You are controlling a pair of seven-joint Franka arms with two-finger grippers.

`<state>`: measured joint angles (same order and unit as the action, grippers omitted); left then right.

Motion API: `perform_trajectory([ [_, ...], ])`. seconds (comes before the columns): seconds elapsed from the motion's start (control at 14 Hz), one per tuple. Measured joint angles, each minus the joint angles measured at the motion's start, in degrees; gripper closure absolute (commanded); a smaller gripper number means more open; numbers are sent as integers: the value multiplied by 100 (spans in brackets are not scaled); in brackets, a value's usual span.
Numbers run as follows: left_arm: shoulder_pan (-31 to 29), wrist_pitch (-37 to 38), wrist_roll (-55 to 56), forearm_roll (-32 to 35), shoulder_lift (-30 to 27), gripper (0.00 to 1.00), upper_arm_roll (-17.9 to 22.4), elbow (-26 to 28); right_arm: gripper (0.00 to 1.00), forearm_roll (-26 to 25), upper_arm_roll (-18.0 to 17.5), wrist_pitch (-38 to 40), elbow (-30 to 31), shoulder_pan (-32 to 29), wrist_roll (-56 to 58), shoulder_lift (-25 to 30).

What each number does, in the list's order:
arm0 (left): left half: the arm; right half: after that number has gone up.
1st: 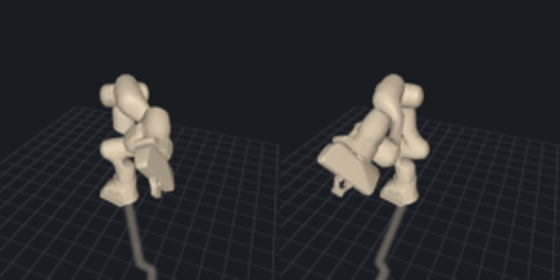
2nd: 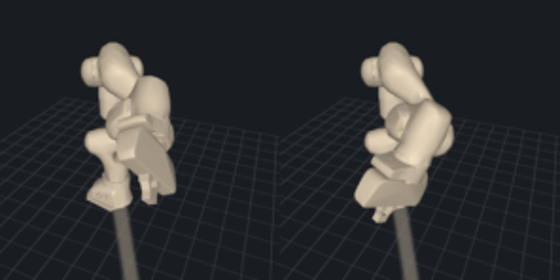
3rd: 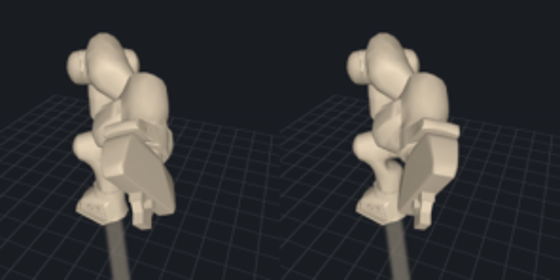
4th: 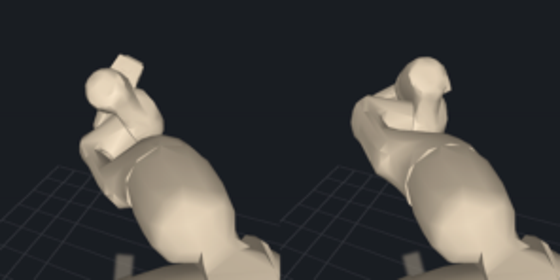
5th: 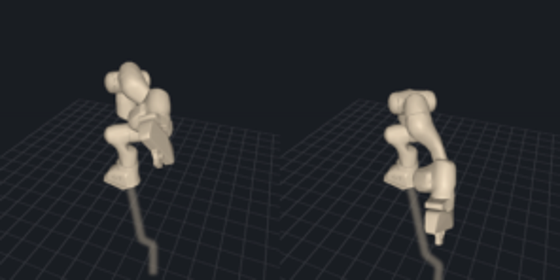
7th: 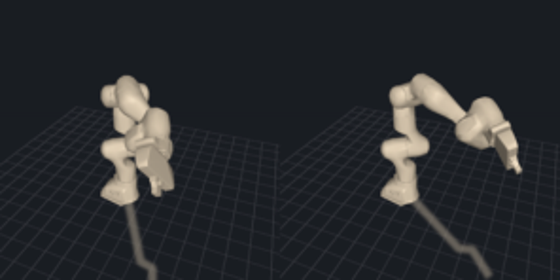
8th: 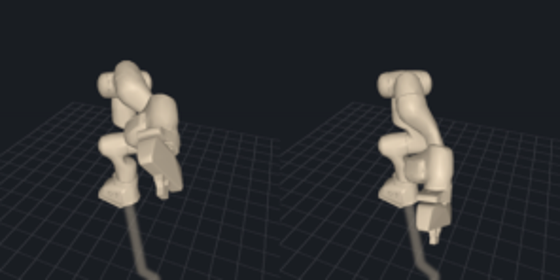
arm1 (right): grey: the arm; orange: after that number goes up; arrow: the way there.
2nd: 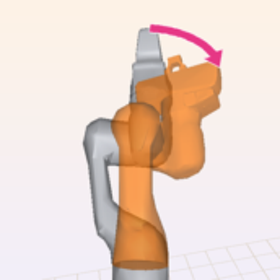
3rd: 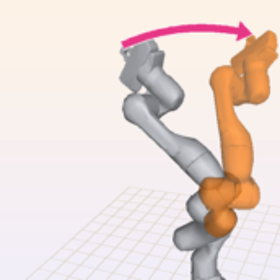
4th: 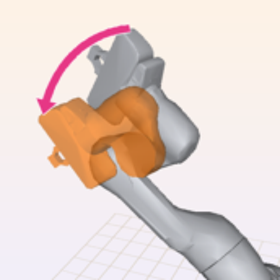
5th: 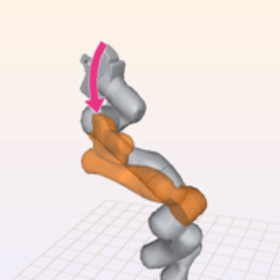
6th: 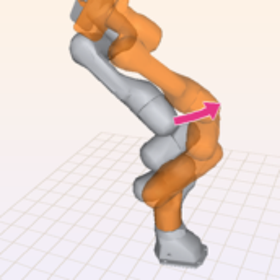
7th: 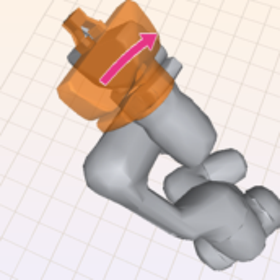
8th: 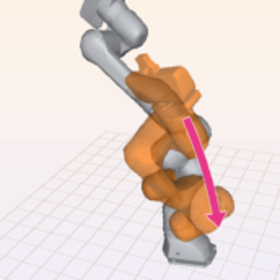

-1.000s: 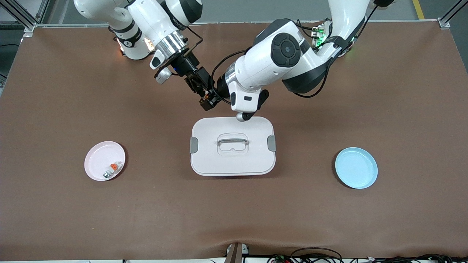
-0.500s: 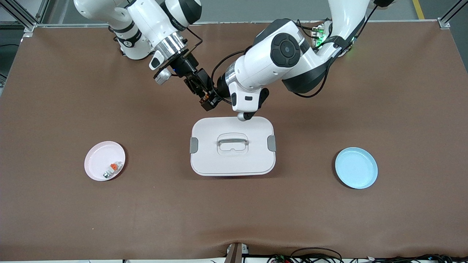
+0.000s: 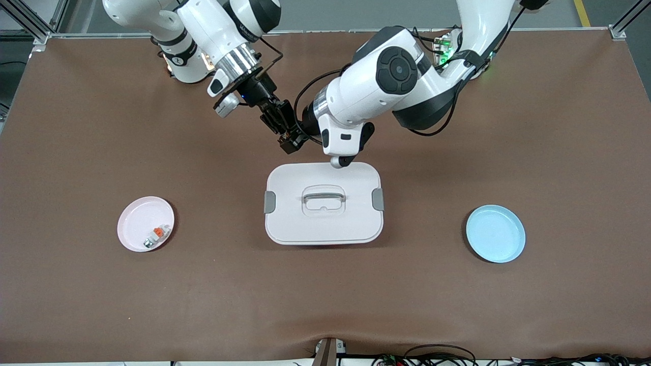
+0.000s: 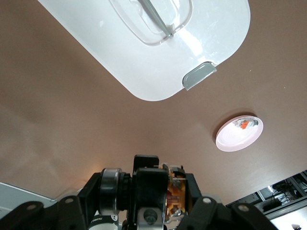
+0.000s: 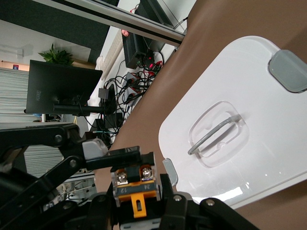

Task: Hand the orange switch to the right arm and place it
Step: 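Close the right gripper on the switch held by the left gripper, then open the left gripper and pull both grippers apart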

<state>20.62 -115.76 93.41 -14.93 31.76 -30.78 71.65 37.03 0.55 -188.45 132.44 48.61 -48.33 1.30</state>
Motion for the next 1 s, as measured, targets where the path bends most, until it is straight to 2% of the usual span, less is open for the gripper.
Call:
perform_trajectory([
  [0.07, 0, 0, 0, 0, 0, 82, 0, 0, 100, 0, 0, 0, 0, 0, 1, 0],
  [0.14, 0, 0, 0, 0, 0, 78, 0, 0, 100, 0, 0, 0, 0, 0, 2, 0],
  [0.21, 0, 0, 0, 0, 0, 70, 0, -1, 100, 0, 0, -1, 0, 0, 3, 0],
  [0.29, 0, 0, 0, 0, 0, 44, 0, -1, 100, 0, 0, -1, 0, 0, 5, 0],
  [0.36, 0, 2, 0, 0, 0, 0, 0, -1, 100, 0, 2, 11, -2, 0, 5, 1],
  [1.0, -122, 121, 4, 0, -151, 0, -1, -89, 100, 6, 106, 585, -61, -32, 65, 22],
])
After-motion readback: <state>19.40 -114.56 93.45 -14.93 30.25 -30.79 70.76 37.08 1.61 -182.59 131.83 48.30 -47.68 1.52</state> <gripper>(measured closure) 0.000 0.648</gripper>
